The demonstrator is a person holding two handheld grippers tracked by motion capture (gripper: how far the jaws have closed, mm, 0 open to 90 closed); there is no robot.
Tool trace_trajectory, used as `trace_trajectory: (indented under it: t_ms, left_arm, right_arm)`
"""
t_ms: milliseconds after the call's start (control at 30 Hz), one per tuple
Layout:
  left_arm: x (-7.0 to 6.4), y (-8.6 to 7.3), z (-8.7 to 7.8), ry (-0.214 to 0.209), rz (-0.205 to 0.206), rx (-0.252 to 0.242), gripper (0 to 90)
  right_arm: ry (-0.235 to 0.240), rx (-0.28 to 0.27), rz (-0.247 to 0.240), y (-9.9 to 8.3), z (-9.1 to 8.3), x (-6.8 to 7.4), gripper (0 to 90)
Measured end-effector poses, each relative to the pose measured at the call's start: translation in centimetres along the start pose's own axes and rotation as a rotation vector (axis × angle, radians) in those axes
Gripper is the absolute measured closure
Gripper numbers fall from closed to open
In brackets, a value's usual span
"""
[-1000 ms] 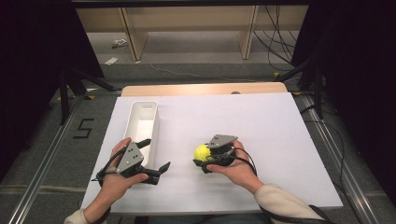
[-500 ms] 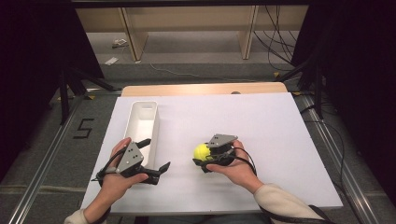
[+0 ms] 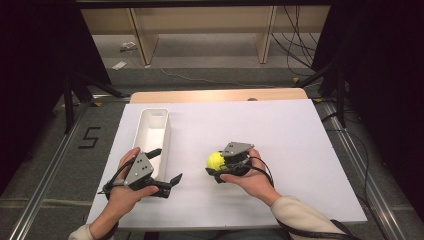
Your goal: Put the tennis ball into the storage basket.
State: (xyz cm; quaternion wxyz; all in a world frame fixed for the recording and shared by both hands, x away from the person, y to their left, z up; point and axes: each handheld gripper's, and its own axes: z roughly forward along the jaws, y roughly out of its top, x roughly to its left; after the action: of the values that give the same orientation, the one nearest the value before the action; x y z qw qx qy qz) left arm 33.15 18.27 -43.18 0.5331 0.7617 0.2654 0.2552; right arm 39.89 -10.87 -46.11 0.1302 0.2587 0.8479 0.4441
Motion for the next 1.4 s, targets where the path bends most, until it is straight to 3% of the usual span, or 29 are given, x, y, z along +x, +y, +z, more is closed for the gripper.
trace_trajectory:
  t_ms: [1400]
  left_arm:
    - [-0.1, 0.1, 0.0, -0.004, 0.006, 0.001, 0.0]
  right_arm:
    - [-0.014, -0.031, 0.011, 1.3, 0.7, -0.4, 26.6]
